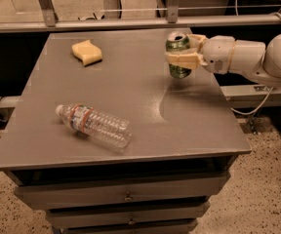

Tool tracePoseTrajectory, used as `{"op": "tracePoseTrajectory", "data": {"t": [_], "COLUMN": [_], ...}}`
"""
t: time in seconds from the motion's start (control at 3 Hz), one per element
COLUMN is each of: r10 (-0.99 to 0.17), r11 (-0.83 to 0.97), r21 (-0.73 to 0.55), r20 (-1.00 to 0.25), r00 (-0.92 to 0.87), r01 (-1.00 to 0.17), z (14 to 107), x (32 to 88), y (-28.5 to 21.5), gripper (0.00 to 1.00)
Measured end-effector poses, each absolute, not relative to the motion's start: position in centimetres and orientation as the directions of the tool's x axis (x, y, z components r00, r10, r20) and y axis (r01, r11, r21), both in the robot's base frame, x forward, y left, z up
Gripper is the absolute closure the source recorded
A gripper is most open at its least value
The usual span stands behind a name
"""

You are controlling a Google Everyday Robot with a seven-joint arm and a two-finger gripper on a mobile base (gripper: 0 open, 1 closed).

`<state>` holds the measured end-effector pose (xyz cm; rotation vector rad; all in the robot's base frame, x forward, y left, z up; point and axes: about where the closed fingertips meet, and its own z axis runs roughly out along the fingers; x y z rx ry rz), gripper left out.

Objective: Place green can upright

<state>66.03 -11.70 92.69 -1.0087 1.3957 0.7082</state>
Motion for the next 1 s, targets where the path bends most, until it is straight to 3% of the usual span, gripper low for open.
{"op": "tracePoseTrajectory", "data": {"t": [1.0], "r10": [0.011], "r11": [0.370], "r21": [-0.057], "r20": [-0.998], "r00": [0.066], "r01": [-0.927], "z": [90.1], "x": [65.1], "y": [-13.7], "gripper": [0.35]}}
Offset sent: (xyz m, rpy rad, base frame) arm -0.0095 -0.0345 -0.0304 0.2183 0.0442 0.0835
